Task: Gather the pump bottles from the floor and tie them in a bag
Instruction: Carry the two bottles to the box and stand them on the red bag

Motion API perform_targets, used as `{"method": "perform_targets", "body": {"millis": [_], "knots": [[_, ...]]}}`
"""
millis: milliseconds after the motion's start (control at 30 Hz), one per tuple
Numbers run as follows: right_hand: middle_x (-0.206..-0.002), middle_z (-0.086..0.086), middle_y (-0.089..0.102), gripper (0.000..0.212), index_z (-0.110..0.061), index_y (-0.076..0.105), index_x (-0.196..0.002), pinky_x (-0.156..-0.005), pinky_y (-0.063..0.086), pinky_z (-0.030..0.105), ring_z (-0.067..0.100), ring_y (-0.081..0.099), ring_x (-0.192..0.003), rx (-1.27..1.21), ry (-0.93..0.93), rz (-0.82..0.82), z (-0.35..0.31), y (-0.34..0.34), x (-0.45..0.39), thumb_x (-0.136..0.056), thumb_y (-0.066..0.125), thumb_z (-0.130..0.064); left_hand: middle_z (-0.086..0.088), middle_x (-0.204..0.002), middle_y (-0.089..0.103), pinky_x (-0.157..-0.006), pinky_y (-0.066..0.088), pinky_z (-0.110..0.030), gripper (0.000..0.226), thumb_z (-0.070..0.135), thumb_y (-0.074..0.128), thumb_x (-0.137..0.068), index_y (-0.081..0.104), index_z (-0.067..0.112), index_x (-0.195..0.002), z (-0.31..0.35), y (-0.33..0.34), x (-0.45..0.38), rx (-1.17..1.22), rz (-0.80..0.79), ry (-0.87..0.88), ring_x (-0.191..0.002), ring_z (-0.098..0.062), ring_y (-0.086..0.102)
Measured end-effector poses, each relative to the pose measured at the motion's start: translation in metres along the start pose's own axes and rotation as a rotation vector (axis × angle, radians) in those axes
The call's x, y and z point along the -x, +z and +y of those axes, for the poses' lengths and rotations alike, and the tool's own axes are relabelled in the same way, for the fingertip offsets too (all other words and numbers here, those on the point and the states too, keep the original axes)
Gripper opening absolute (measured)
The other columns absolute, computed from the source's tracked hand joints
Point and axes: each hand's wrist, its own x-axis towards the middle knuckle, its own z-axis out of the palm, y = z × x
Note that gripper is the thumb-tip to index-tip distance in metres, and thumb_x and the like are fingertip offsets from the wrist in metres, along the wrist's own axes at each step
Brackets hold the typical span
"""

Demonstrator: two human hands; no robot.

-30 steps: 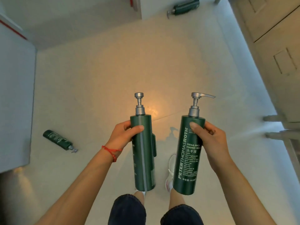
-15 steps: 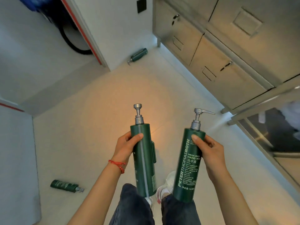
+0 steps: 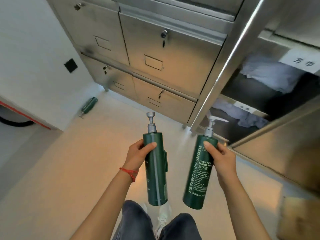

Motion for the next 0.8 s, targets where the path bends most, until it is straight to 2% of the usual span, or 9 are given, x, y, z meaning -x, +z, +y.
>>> {"method": "perform_targets", "body": {"millis": [67,200,367,467,567,600,800], "knots": [[-0.069,-0.011,0.074,0.019,-0.016,0.070,-0.087,-0.053,0.050,0.013,0.004,0.068,-0.063,-0.045,-0.021,0.078,-0.009,-0.018,-0.002,-0.068,0.073,-0.019,-0.004,-0.088,0.068,-0.074,0.054,-0.037,0.012,0.021,0.070,-0.075,0.066,0.023,-0.086,0.015,0.026,-0.012,-0.055,-0.093,0.015,-0.080,-0.020,0.064],[-0.070,-0.009,0.074,0.016,-0.013,0.070,-0.088,-0.054,0.050,0.013,0.003,0.067,-0.062,-0.119,-0.051,0.235,-0.023,-0.051,-0.005,-0.073,0.072,-0.019,-0.005,-0.087,0.067,-0.068,0.054,-0.032,0.011,0.014,0.063,-0.082,0.065,0.023,-0.087,0.039,0.078,-0.040,-0.141,-0.271,0.054,-0.078,-0.020,0.064],[-0.067,-0.009,0.074,0.009,-0.015,0.071,-0.083,-0.052,0.049,0.013,0.003,0.066,-0.059,-0.196,-0.093,0.469,-0.037,-0.080,-0.004,-0.075,0.071,-0.014,0.000,-0.083,0.068,-0.068,0.054,-0.030,0.011,0.015,0.063,-0.082,0.065,0.025,-0.084,0.061,0.139,-0.075,-0.251,-0.504,0.051,-0.075,-0.015,0.064],[-0.065,-0.008,0.073,0.008,-0.013,0.071,-0.084,-0.051,0.049,0.014,0.003,0.065,-0.058,-0.236,-0.115,0.616,-0.041,-0.091,0.002,-0.077,0.070,-0.012,0.005,-0.082,0.070,-0.064,0.054,-0.025,0.007,0.025,0.070,-0.076,0.067,0.028,-0.082,0.072,0.171,-0.093,-0.330,-0.659,0.042,-0.076,-0.012,0.066],[-0.063,-0.008,0.072,0.006,-0.012,0.071,-0.083,-0.051,0.049,0.014,0.004,0.064,-0.056,-0.288,-0.136,0.766,-0.041,-0.100,0.009,-0.077,0.069,-0.011,0.010,-0.078,0.071,-0.060,0.051,-0.020,0.027,0.043,0.072,-0.059,0.068,0.029,-0.081,0.084,0.202,-0.107,-0.421,-0.806,0.059,-0.074,-0.007,0.067],[-0.062,-0.008,0.072,0.006,-0.012,0.071,-0.084,-0.051,0.049,0.014,0.003,0.063,-0.056,-0.303,-0.141,0.817,-0.040,-0.103,0.012,-0.078,0.069,-0.011,0.010,-0.080,0.071,-0.059,0.051,-0.019,0.028,0.044,0.072,-0.059,0.067,0.030,-0.083,0.086,0.213,-0.110,-0.450,-0.850,0.071,-0.074,-0.006,0.067],[-0.063,-0.011,0.072,0.004,-0.015,0.071,-0.080,-0.051,0.048,0.012,0.002,0.064,-0.056,-0.383,-0.165,1.092,-0.035,-0.129,0.045,-0.077,0.069,-0.013,0.003,-0.084,0.069,-0.055,0.051,-0.018,0.010,0.027,0.071,-0.075,0.065,0.027,-0.084,0.080,0.286,-0.097,-0.587,-1.104,0.121,-0.074,-0.011,0.066]]}}
